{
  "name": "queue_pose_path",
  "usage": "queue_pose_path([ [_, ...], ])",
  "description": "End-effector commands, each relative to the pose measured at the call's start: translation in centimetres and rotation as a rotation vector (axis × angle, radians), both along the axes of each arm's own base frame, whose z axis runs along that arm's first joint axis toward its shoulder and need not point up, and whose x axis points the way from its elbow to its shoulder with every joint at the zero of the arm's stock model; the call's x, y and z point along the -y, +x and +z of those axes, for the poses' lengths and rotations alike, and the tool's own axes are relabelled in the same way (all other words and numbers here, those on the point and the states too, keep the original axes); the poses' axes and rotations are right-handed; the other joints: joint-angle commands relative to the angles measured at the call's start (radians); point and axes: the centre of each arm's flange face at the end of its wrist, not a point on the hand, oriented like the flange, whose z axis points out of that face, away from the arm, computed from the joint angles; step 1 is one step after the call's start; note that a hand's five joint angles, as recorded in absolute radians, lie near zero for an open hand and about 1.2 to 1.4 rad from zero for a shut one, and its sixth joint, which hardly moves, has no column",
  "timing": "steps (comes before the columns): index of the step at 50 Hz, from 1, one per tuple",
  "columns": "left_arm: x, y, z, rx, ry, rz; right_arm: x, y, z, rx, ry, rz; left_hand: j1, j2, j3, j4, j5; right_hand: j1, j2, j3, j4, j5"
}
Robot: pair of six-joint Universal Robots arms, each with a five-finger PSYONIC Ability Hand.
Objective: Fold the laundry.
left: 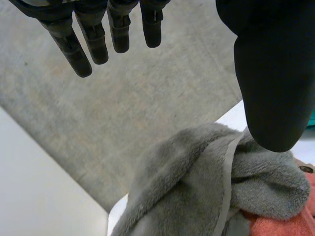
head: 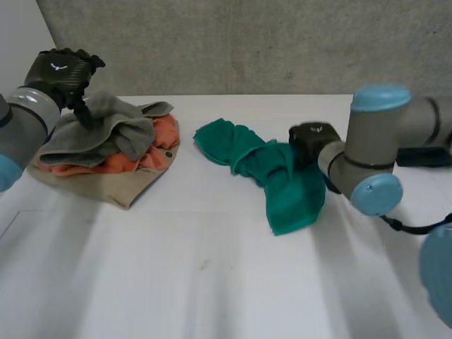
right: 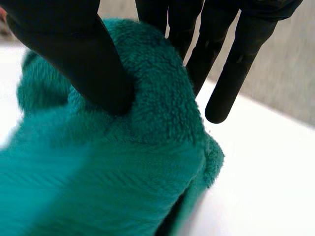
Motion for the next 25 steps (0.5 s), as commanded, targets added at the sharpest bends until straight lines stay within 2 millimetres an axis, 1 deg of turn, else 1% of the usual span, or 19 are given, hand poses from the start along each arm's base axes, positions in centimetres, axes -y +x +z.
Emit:
queue_pose_path([
  [1, 0.0, -1.9, -2.0, 0.07, -0.012, -0.057, -4.0, 0.7, 7.3, 0.047, -0.192, 0.12, -0.031, -0.029, -0.04, -0.023, -0.051, 0.294, 0.219, 0.214, 0.205, 0.238],
  [2, 0.4, -2.4, -3.2, 0.091, 0.004, -0.068, -5.0, 0.6, 8.5, 0.044, -0.227, 0.139, -0.031, -0.029, -0.04, -0.023, -0.051, 0.294, 0.219, 0.214, 0.205, 0.238],
  [5, 1.1, -3.2, -4.8, 0.125, 0.02, -0.089, -6.3, 0.3, 9.8, 0.037, -0.267, 0.156, -0.031, -0.029, -0.04, -0.023, -0.051, 0.294, 0.219, 0.214, 0.205, 0.238],
  [6, 1.5, -3.8, -6.1, 0.149, 0.034, -0.108, -7.2, 0.1, 10.5, 0.029, -0.284, 0.167, -0.031, -0.029, -0.04, -0.023, -0.051, 0.294, 0.219, 0.214, 0.205, 0.238],
  [9, 2.5, -4.7, -7.8, 0.189, 0.037, -0.137, -8.3, -0.3, 10.9, 0.012, -0.297, 0.18, -0.031, -0.029, -0.04, -0.023, -0.051, 0.294, 0.219, 0.214, 0.205, 0.238],
  [10, 3.2, -5.0, -8.8, 0.22, 0.037, -0.152, -8.8, -0.5, 11.0, -0.004, -0.305, 0.186, -0.031, -0.029, -0.04, -0.023, -0.051, 0.294, 0.219, 0.214, 0.205, 0.238],
  [13, 4.1, -5.4, -10.6, 0.275, 0.054, -0.17, -9.4, -0.9, 10.9, -0.029, -0.302, 0.195, -0.031, -0.029, -0.04, -0.023, -0.051, 0.294, 0.219, 0.214, 0.205, 0.238],
  [14, 4.6, -5.5, -11.7, 0.309, 0.07, -0.173, -9.6, -1.1, 10.7, -0.044, -0.301, 0.197, -0.031, -0.029, -0.04, -0.023, -0.051, 0.294, 0.219, 0.214, 0.205, 0.238],
  [15, 4.9, -5.5, -12.2, 0.326, 0.078, -0.175, -9.6, -1.3, 10.6, -0.051, -0.3, 0.195, -0.031, -0.029, -0.04, -0.023, -0.051, 0.294, 0.219, 0.214, 0.205, 0.238],
  [17, 5.4, -5.5, -12.9, 0.362, 0.085, -0.178, -9.7, -1.5, 10.3, -0.067, -0.295, 0.192, -0.031, -0.029, -0.04, -0.023, -0.051, 0.294, 0.219, 0.214, 0.205, 0.238],
  [18, 6.0, -5.3, -13.6, 0.397, 0.098, -0.174, -9.6, -1.9, 10.0, -0.08, -0.292, 0.186, -0.031, -0.029, -0.04, -0.023, -0.051, 0.294, 0.219, 0.214, 0.205, 0.238],
  [21, 7.0, -5.0, -14.9, 0.454, 0.111, -0.161, -9.4, -2.4, 9.4, -0.104, -0.275, 0.177, -0.031, -0.029, -0.04, -0.023, -0.051, 0.294, 0.219, 0.214, 0.205, 0.238],
  [23, 7.6, -4.6, -15.3, 0.477, 0.111, -0.147, -9.3, -2.7, 9.0, -0.117, -0.269, 0.172, -0.028, -0.026, -0.037, -0.02, -0.048, 0.294, 0.219, 0.214, 0.205, 0.238],
  [24, 7.8, -4.4, -15.5, 0.489, 0.113, -0.139, -9.3, -2.8, 9.0, -0.121, -0.268, 0.172, 0.054, 0.056, 0.045, 0.062, 0.034, 0.294, 0.219, 0.214, 0.205, 0.238],
  [25, 8.4, -4.0, -15.7, 0.504, 0.108, -0.114, -9.2, -3.0, 8.6, -0.133, -0.263, 0.169, 0.311, 0.312, 0.302, 0.318, 0.291, 0.294, 0.219, 0.214, 0.205, 0.238],
])
